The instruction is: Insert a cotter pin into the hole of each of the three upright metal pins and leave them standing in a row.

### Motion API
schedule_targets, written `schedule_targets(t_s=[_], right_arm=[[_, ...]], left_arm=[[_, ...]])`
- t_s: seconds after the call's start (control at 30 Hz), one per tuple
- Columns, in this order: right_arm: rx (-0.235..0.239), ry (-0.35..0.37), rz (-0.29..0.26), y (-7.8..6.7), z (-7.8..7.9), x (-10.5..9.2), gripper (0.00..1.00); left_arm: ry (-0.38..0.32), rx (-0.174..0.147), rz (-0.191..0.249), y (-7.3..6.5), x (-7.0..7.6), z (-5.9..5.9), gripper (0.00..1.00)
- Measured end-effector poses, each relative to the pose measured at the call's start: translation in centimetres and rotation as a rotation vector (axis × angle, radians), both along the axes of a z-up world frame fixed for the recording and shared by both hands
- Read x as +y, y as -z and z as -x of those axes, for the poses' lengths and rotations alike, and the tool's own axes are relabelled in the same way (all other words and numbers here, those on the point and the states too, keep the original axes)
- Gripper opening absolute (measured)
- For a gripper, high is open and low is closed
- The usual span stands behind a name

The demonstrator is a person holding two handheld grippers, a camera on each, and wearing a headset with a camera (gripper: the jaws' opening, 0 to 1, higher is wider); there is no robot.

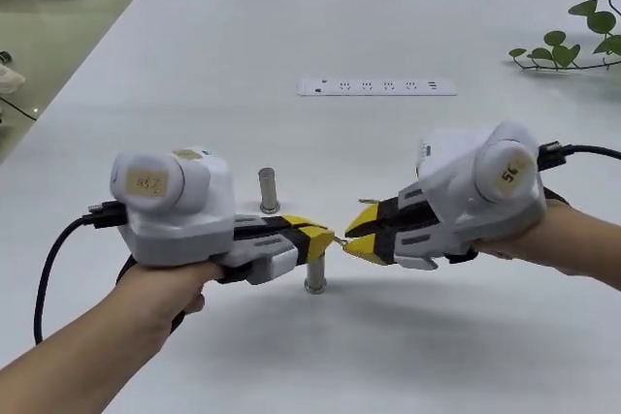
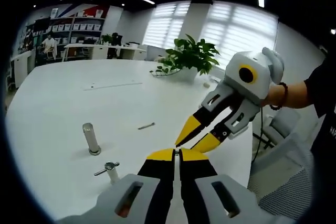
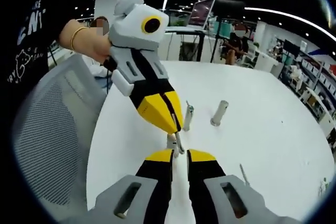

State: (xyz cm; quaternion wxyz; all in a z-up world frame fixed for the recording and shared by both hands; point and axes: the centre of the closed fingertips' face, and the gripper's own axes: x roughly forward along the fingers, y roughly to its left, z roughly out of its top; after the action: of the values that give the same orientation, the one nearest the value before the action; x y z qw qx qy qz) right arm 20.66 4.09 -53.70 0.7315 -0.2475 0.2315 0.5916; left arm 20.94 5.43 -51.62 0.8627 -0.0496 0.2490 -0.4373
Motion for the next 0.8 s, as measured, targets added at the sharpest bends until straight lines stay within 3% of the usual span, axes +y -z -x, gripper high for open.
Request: schedule_targets(t_s=[0.17, 0.4, 0.53, 0.8], right_arm=[[0.118, 0.068, -0.077, 0.0, 0.1, 0.0, 0.07], [0.216, 0.098, -0.138, -0.1, 0.8, 0.0, 0.09], [0.249, 0.098, -0.158, -0.2, 1.2, 0.1, 0.09], [0.285, 0.094, -0.189, -0.3, 1.5, 0.2, 0.08]], left_arm=[[0.006, -0.024, -0.002, 0.2, 0.5, 0.2, 0.0], [0.027, -0.044, 0.034, 0.0, 0.7, 0.6, 0.0], [0.043, -0.057, 0.062, -0.5, 0.6, 0.9, 0.0], [0.057, -0.042, 0.135, -1.1, 0.5, 1.4, 0.0]])
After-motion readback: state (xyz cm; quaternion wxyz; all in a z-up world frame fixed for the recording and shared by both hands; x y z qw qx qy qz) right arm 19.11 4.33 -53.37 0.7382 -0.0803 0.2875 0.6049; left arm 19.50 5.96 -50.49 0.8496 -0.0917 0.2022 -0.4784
